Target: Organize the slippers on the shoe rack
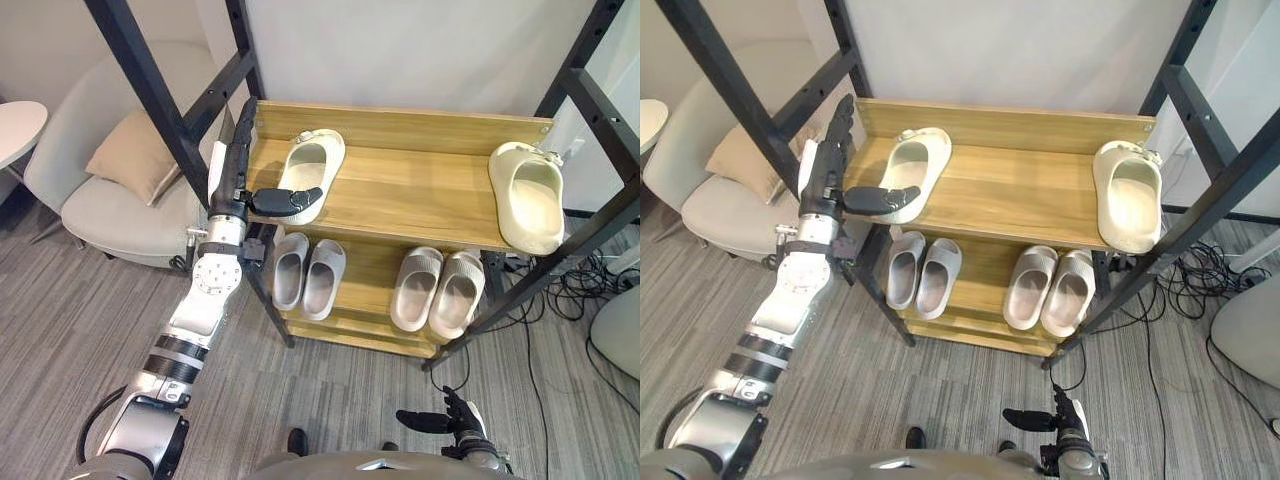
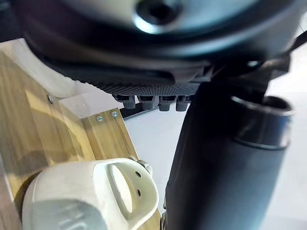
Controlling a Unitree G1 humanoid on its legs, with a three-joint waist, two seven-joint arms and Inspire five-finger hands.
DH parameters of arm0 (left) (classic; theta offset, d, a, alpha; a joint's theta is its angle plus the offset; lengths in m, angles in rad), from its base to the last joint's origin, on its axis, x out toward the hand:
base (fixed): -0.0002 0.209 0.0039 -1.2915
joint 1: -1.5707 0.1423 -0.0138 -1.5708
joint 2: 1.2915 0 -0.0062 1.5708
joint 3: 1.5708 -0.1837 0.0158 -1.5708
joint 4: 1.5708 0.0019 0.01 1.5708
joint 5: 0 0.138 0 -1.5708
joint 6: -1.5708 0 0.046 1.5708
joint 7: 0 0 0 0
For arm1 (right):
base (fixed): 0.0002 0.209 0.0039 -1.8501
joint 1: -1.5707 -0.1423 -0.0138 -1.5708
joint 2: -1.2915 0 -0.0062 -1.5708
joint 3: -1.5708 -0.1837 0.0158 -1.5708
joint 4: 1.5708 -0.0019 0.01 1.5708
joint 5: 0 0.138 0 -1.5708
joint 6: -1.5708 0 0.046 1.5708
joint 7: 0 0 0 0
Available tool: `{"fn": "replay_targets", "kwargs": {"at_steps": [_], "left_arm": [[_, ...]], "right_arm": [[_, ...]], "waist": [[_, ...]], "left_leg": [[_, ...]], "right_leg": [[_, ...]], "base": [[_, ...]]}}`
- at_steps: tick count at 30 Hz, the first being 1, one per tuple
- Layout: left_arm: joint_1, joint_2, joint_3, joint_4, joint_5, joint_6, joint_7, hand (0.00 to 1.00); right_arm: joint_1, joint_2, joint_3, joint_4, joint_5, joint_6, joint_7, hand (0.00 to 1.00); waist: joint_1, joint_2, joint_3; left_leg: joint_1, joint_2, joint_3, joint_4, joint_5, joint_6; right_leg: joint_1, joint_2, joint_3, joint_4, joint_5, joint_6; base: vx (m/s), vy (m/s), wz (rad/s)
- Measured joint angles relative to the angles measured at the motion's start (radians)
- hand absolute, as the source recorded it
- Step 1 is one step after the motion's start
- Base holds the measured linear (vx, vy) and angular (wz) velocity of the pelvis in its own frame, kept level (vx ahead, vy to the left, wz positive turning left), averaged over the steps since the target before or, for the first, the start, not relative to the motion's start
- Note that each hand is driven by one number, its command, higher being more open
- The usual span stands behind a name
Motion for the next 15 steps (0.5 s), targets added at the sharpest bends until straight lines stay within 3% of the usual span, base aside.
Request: {"fn": "replay_targets", "kwargs": {"at_steps": [15], "left_arm": [[-0.081, 0.047, 0.039, 0.075, 0.036, 0.020, 0.001, 1.00]], "right_arm": [[0.000, 0.001, -0.026, -0.006, 0.000, -0.001, 0.000, 1.00]], "waist": [[-0.009, 0.008, 0.024]], "left_leg": [[-0.020, 0.016, 0.032, 0.000, -0.001, -0.001]], "right_leg": [[-0.036, 0.015, 0.039, 0.001, 0.011, -0.008]], "base": [[-0.01, 0.011, -0.07]]}}
